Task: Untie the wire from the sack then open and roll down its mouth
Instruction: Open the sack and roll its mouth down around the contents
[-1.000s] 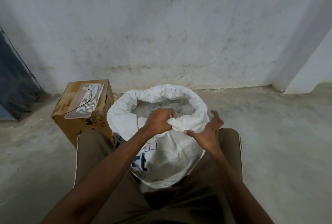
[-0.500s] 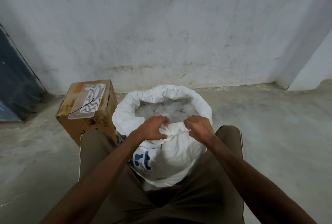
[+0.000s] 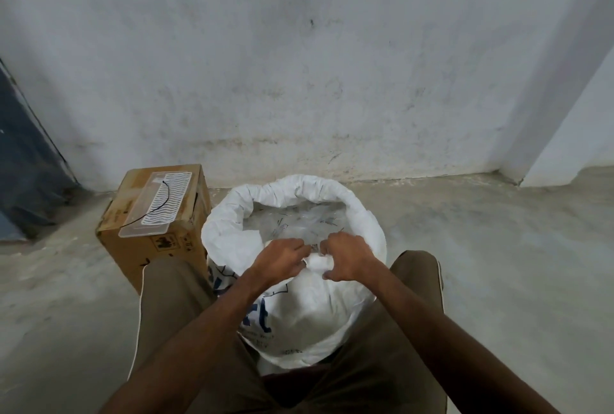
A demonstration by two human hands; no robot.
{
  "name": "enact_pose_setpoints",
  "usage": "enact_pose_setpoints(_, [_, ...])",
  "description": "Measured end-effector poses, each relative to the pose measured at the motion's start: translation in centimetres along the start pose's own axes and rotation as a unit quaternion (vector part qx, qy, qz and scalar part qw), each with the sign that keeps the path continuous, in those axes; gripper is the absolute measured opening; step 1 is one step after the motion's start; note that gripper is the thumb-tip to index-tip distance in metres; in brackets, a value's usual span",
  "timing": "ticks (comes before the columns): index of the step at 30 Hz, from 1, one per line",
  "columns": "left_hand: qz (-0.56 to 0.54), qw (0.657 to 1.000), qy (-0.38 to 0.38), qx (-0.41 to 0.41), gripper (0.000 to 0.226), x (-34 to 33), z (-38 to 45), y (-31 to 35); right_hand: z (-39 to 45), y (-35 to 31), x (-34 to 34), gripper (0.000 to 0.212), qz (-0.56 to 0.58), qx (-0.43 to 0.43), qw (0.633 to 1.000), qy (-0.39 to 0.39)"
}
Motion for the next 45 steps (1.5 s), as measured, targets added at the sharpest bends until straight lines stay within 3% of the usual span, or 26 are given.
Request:
enact_pose_setpoints(3, [-0.119,0.989,-0.056,0.063,0.028,-0.4,-0.9,-1.8,-0.2,-0.9,-0.4,0.034,-0.041,0.019,0.999,0.014])
enact_pose_setpoints(5, [-0.179,0.976,-0.086,0.095,0.055,-0.4,-1.5,-3.3,-0.8,-1.0,-0.7,0.034,-0.068,0.029,0.997,0.031])
enact_pose_setpoints(6, [-0.146,0.979,-0.109,0.093,0.073,-0.6,-1.9,-3.8,-1.2,-1.0,-0.9,0.037,-0.077,0.032,0.996,0.039])
enact_pose_setpoints(8, [0.021,0.978,-0.187,0.085,0.094,-1.4,-2.4,-4.6,-1.9,-1.0,-1.6,0.039,-0.081,0.042,0.994,0.057])
enact_pose_setpoints(10, [0.121,0.965,-0.220,0.078,0.082,-1.9,-2.7,-4.9,-2.7,-1.5,-2.5,0.040,-0.091,0.059,0.991,0.078])
enact_pose_setpoints(14, [0.164,0.960,-0.217,0.060,0.045,-2.7,-3.3,-3.9,-2.5,-1.1,-3.3,0.045,-0.058,0.035,0.996,0.060])
enact_pose_setpoints(16, [0.157,0.971,-0.167,0.061,0.037,-1.7,-3.7,-3.5,-1.9,-0.4,-2.7,0.052,0.005,0.009,0.999,0.048])
enact_pose_setpoints(20, [0.188,0.981,-0.039,-0.004,0.038,0.4,-4.0,-2.3,-0.9,-1.8,-2.1,0.087,0.100,0.019,0.994,0.041])
enact_pose_setpoints(23, [0.223,0.972,0.010,-0.072,0.029,0.4,-4.7,-1.0,0.1,-3.9,-2.1,0.068,0.143,0.018,0.989,0.041])
enact_pose_setpoints(25, [0.210,0.974,-0.016,-0.084,0.026,0.0,-5.0,-1.0,0.8,-4.8,-2.0,0.049,0.146,0.003,0.988,0.041])
enact_pose_setpoints(28, [0.059,0.989,-0.135,-0.012,0.033,-1.1,-5.1,-3.0,0.8,-5.8,-2.2,0.033,0.101,-0.004,0.994,0.044])
enact_pose_setpoints(30, [-0.096,0.971,-0.203,0.081,0.036,-1.9,-5.3,-4.3,0.4,-6.9,-2.7,0.032,0.040,0.019,0.998,0.048])
enact_pose_setpoints(33, [-0.281,0.933,-0.150,0.169,0.025,-1.4,-5.5,-5.3,-0.7,-7.6,-3.7,0.033,0.012,0.030,0.997,0.070])
enact_pose_setpoints(35, [-0.313,0.927,-0.092,0.186,0.045,-0.7,-5.5,-5.9,-1.7,-8.2,-3.7,0.038,-0.020,0.052,0.992,0.109])
enact_pose_setpoints(37, [-0.262,0.932,-0.138,0.209,0.070,-1.6,-5.5,-6.0,-2.5,-8.5,-3.5,0.042,-0.065,0.076,0.981,0.164])
enact_pose_setpoints(39, [-0.130,0.949,-0.222,0.180,0.083,-3.0,-5.3,-5.7,-2.8,-8.7,-3.6,0.042,-0.091,0.094,0.974,0.188])
enact_pose_setpoints(42, [-0.065,0.962,-0.231,0.133,0.062,-3.1,-4.6,-4.8,-2.5,-8.5,-3.1,0.043,-0.043,0.084,0.976,0.197])
enact_pose_setpoints(45, [-0.009,0.967,-0.230,0.107,0.049,-3.1,-4.6,-4.2,-1.2,-7.0,-3.7,0.050,0.070,0.045,0.990,0.112])
Point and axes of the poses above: each hand's wrist, its own z-axis towards the middle knuckle, its own x-axis out of the back of the hand, y = z × x, the point moved 8 cm from there along z, towards the middle knuckle, and after that the axes turned 5 degrees about -y, right-handed, at the moved point
